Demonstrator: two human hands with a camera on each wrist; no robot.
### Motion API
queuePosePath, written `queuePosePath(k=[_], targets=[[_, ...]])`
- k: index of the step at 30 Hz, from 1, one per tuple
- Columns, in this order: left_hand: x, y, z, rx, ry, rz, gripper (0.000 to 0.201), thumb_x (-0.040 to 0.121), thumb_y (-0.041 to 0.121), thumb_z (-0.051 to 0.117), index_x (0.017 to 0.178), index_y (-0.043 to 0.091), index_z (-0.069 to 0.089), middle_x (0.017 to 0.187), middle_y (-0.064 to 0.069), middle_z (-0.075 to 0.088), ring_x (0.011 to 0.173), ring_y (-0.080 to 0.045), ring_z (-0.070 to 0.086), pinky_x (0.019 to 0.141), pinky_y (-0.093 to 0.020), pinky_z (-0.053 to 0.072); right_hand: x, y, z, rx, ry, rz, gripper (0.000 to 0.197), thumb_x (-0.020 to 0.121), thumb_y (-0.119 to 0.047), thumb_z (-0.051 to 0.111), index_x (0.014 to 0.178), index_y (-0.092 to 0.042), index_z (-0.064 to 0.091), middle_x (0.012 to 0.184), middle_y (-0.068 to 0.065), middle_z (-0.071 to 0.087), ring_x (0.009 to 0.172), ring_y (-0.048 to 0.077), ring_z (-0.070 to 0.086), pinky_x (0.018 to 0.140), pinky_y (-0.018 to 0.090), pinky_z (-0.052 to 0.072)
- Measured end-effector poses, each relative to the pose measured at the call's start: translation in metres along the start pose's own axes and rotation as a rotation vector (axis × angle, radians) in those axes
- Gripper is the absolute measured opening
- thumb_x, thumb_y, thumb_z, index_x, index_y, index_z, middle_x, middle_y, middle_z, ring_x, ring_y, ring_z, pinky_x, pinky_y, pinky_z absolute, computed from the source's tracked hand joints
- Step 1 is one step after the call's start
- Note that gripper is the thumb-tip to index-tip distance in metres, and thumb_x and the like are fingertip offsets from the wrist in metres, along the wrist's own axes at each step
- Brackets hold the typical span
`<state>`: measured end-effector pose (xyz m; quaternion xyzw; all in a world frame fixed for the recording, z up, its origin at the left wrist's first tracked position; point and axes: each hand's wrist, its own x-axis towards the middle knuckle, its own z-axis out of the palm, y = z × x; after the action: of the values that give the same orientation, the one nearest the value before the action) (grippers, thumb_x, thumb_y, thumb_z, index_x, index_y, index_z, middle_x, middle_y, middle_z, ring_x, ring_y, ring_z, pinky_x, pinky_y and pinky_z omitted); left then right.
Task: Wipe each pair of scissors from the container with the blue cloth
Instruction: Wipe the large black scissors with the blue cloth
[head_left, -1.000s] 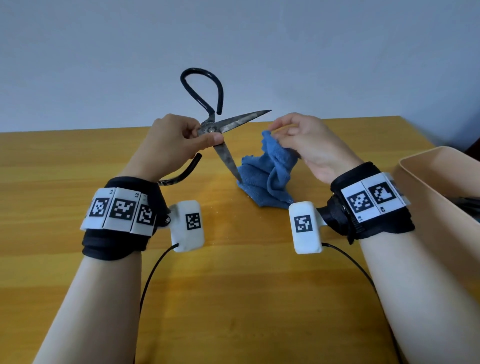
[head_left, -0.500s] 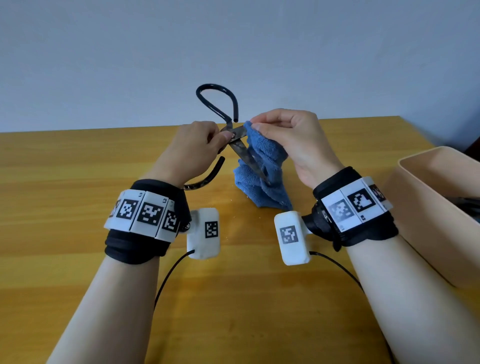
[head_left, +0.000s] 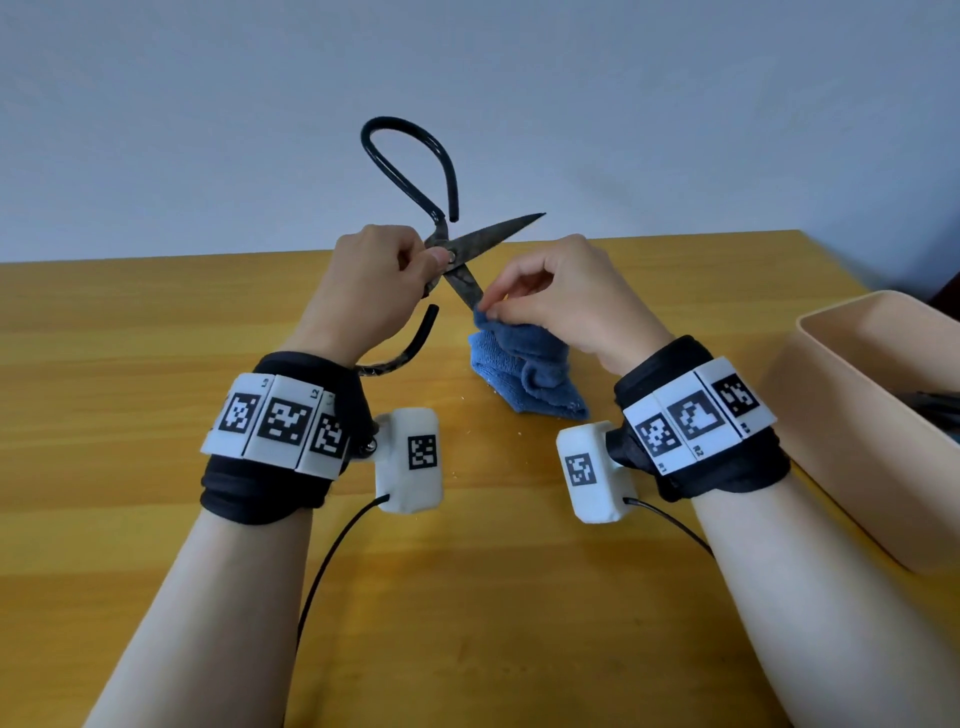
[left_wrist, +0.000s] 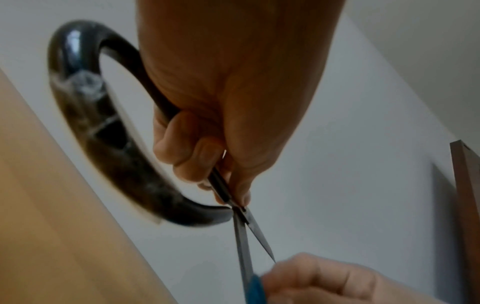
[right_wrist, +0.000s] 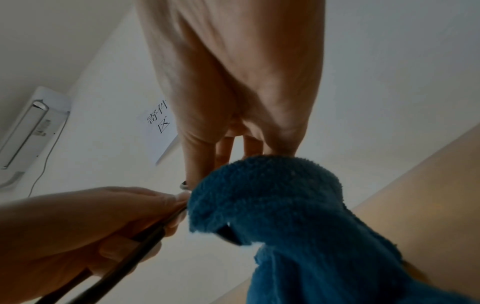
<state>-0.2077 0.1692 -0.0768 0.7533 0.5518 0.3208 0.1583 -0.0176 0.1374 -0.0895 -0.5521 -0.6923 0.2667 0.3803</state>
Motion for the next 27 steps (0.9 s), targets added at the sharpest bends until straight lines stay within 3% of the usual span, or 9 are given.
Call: queuePosePath(k=[2,4,7,12,15,18,21,24,27], targets=[[-0.001,-0.002,-0.005,-0.012,0.005,-0.035,0.044,0.102,0.037,0.056,0.08,0.0,0.062,0.069,-0.007,0.053,0.055,-0.017,0.041,0.044,-0.016,0.03,0.0,0.0,-0.003,0.0,-0.019,0.004,0.008,0.079,-0.011,0.079,0.081,-0.018,0.081,0.072,-0.008,0.072,0.072,0.003,0.061,0.069,0.016,0.048],[-0.002,-0.004,-0.009,-0.016,-0.011,-0.061,0.044,0.102,0.038,0.056,0.08,0.001,0.063,0.067,-0.004,0.05,0.055,-0.017,0.041,0.048,-0.023,0.031,0.001,-0.001,-0.005,0.063,0.045,-0.017,0.007,0.079,-0.013,0.079,0.081,-0.019,0.081,0.076,-0.001,0.075,0.072,0.007,0.062,0.075,0.025,0.053],[-0.003,-0.001,-0.01,-0.013,-0.047,-0.059,0.041,0.101,0.039,0.057,0.079,0.005,0.064,0.066,0.0,0.051,0.055,-0.015,0.044,0.051,-0.025,0.032,0.002,-0.007,-0.005,0.185,0.152,-0.064,0.005,0.079,-0.015,0.08,0.082,-0.019,0.08,0.082,0.002,0.076,0.08,0.023,0.067,0.082,0.037,0.057],[-0.003,0.013,-0.003,-0.026,-0.076,0.036,0.039,0.101,0.034,0.057,0.078,0.004,0.065,0.063,0.001,0.051,0.051,-0.011,0.041,0.043,-0.014,0.029,0.001,-0.011,0.002,0.145,0.158,-0.096,0.004,0.079,-0.014,0.081,0.084,-0.015,0.081,0.079,-0.001,0.076,0.078,0.009,0.07,0.078,0.028,0.058],[-0.002,0.012,-0.007,-0.076,-0.052,0.014,0.042,0.101,0.034,0.057,0.076,0.0,0.062,0.059,0.001,0.046,0.044,-0.006,0.037,0.042,-0.014,0.027,0.001,-0.013,-0.002,0.119,0.079,-0.101,0.005,0.081,-0.015,0.08,0.085,-0.018,0.081,0.08,0.003,0.076,0.083,0.018,0.071,0.079,0.033,0.056],[-0.001,0.007,-0.013,-0.146,-0.018,-0.038,0.044,0.101,0.033,0.057,0.077,-0.004,0.058,0.057,0.002,0.041,0.04,-0.005,0.032,0.045,-0.02,0.028,-0.002,-0.018,-0.008,0.094,-0.008,-0.096,0.005,0.082,-0.017,0.08,0.085,-0.02,0.081,0.08,-0.001,0.075,0.084,0.018,0.069,0.075,0.028,0.054],[-0.002,0.003,-0.018,-0.192,0.004,-0.068,0.042,0.101,0.033,0.056,0.07,0.006,0.057,0.05,0.008,0.039,0.041,-0.006,0.031,0.045,-0.02,0.027,-0.004,-0.019,-0.011,0.081,-0.076,-0.071,0.004,0.082,-0.02,0.08,0.084,-0.022,0.081,0.081,0.002,0.075,0.083,0.016,0.068,0.071,0.023,0.051],[-0.002,-0.002,-0.023,-0.24,0.033,-0.089,0.04,0.103,0.033,0.055,0.071,0.01,0.056,0.051,0.007,0.039,0.038,-0.006,0.032,0.04,-0.014,0.027,-0.005,-0.017,-0.017,0.071,-0.131,-0.043,0.004,0.082,-0.019,0.079,0.083,-0.023,0.081,0.081,0.002,0.075,0.074,0.004,0.062,0.067,0.015,0.045],[-0.002,-0.008,-0.027,-0.254,0.049,-0.103,0.039,0.103,0.033,0.054,0.07,0.012,0.056,0.049,0.01,0.04,0.037,-0.005,0.032,0.039,-0.013,0.028,-0.006,-0.013,-0.027,0.073,-0.22,-0.004,0.005,0.081,-0.015,0.08,0.084,-0.02,0.081,0.077,-0.003,0.074,0.075,0.003,0.061,0.07,0.017,0.047]])
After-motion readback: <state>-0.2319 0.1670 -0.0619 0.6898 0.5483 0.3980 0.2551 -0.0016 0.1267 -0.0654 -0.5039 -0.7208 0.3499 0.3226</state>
